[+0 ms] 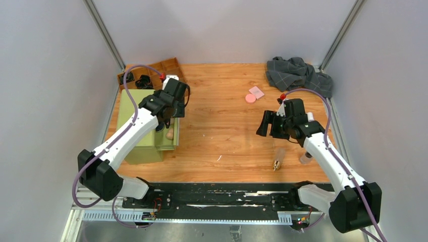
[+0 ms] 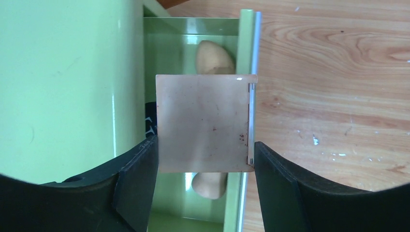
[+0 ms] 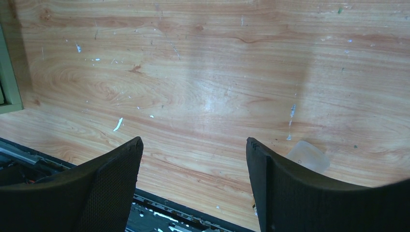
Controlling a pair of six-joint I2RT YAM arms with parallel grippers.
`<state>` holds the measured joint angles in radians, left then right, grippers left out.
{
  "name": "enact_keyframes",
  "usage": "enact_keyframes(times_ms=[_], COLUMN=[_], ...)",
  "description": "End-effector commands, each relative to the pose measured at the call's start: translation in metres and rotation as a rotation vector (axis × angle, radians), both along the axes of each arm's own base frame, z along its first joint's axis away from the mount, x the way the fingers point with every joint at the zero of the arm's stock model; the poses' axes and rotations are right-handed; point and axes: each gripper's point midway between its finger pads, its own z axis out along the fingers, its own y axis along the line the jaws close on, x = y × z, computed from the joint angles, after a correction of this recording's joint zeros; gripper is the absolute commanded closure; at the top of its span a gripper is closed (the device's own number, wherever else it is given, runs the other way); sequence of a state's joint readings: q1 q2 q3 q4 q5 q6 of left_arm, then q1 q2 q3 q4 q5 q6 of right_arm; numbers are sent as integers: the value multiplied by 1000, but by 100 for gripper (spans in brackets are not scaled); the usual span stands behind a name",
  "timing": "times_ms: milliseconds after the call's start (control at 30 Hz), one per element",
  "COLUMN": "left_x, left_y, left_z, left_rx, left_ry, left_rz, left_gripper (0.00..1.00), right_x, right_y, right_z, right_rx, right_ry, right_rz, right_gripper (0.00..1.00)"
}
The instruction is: Organize the makeup
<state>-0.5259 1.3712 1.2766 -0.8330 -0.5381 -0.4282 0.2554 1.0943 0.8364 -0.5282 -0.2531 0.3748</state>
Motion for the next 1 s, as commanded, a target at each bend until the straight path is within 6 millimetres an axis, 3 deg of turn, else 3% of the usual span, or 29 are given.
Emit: enact_keyframes(times_ms=[0,267,333,400,433,667,833,967], left_x=[2,20,25,31,33,33,17,10], left_y=[14,36,39,38,37,24,-10,-35], left_z=[2,-12,-11,-8,-7,32,67,68], left_rx=[-15,30,47,51,57,-22,-104,-111], left_ry=[-24,-11,-24,-37,-32,-96,-168,-164], left_rz=[52,139,151,147,140,73,-79,-157], left_gripper=[45,42,27,3,2,2,2,2], right_x=[-5,-9,-9,-10,-11,-11,-9,-3], right_y=[3,2,1,1,2,0,2,6], right_z=[0,2,2,2,1,1,-3,-3], right_rx=[8,11,9,11,10,5,9,20], right_ry=[-1,-6,-8,-6,-5,-4,6,9], right_rz=[11,8,5,5,7,3,1,2], right_gripper=[23,23,23,23,23,23,23,23])
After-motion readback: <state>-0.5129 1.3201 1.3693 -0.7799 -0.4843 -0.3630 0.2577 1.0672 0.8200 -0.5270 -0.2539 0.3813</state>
